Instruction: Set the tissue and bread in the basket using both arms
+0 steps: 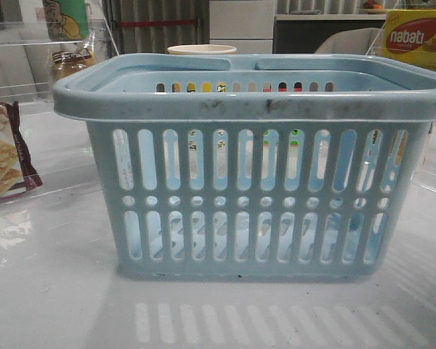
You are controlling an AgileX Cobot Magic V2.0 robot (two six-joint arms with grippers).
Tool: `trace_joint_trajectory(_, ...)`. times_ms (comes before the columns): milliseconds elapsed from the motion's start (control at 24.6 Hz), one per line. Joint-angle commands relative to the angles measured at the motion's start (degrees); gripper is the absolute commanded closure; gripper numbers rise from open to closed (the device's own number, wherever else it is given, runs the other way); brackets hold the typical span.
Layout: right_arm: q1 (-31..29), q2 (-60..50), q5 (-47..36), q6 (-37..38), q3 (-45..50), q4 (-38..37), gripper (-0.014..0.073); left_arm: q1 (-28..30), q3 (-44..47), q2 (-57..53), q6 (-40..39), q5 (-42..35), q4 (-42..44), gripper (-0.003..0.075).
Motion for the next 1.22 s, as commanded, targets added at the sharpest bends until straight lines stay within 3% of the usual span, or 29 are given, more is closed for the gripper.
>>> trace_joint_trajectory(0,0.1,4.6,-1.1,-0.4,-1.7,-0.7,0.0524,0.0,-0.6,3.2,-0.6,-1.4,-0.6,0.0629)
trace_joint_trajectory(162,0.1,10.5,0.3,-0.4,-1.6,-0.7,0.0524,0.0,1.5,5.4,-0.6,-1.4,-0.6,0.0627)
trace_joint_trajectory(243,0.1,12.9,0.7,-0.4,-1.6,-0.7,0.0506,0.0,2.1,5.9,-0.4,-1.9,-0.6,0.0583)
trace_joint_trajectory(284,0.1,14.0,0.7,-0.4,-1.6,-0.7,0.0458,0.0,2.1,6.0,-0.3,-2.2,-0.6,0.0522)
trace_joint_trajectory(406,0.1,17.1,0.3,-0.4,-1.6,-0.7,0.0195,0.0,2.1,6.1,-0.3,-3.5,-0.6,0.0267)
trace_joint_trajectory(487,0.1,18.8,0.4,-0.4,-1.6,-0.7,0.0064,0.0,2.1,6.5,0.1,-2.8,-0.6,0.0164)
trace_joint_trajectory(649,-1.0,23.3,0.4,-0.4,-4.1,-1.6,0.0062,-4.0,2.1,7.3,2.3,-2.8,-1.4,0.0159)
trace_joint_trajectory(933,-10.3,37.4,0.7,-0.4,-18.1,-1.5,0.0064,-15.3,2.1,9.2,2.9,-2.7,-1.2,0.0159)
trace_joint_trajectory(1177,-11.4,51.1,0.0,-0.4,-30.9,-1.5,0.0064,-16.9,2.1,9.2,2.9,-2.7,-1.2,0.0159)
